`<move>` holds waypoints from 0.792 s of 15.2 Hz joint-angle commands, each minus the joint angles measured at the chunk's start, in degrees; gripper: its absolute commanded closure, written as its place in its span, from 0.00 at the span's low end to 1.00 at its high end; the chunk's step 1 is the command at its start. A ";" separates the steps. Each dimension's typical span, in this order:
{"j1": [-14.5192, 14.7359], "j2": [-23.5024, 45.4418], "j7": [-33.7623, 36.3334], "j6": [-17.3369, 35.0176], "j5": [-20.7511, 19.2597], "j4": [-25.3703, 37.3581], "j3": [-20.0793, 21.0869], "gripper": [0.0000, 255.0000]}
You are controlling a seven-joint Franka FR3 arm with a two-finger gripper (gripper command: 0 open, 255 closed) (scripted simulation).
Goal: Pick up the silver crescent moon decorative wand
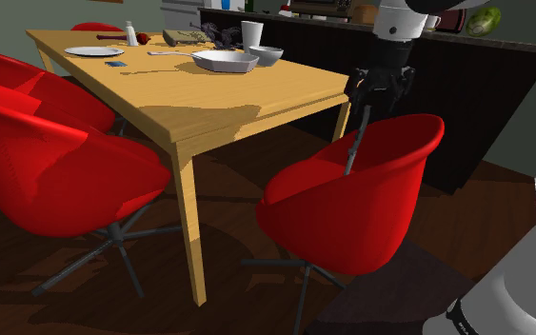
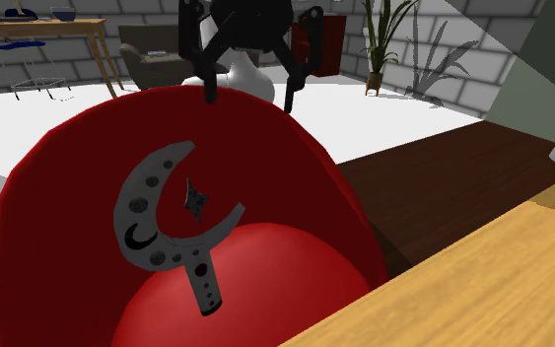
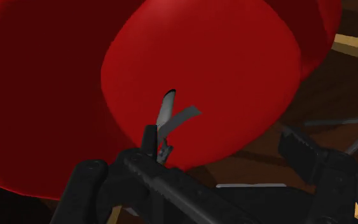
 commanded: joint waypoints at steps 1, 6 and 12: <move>-2.72 4.63 6.13 -0.57 -0.74 3.74 0.23 0.00; -8.15 13.95 19.72 -3.35 -2.32 12.26 -0.43 0.00; -8.08 13.68 20.21 1.23 -2.38 7.37 -0.50 0.00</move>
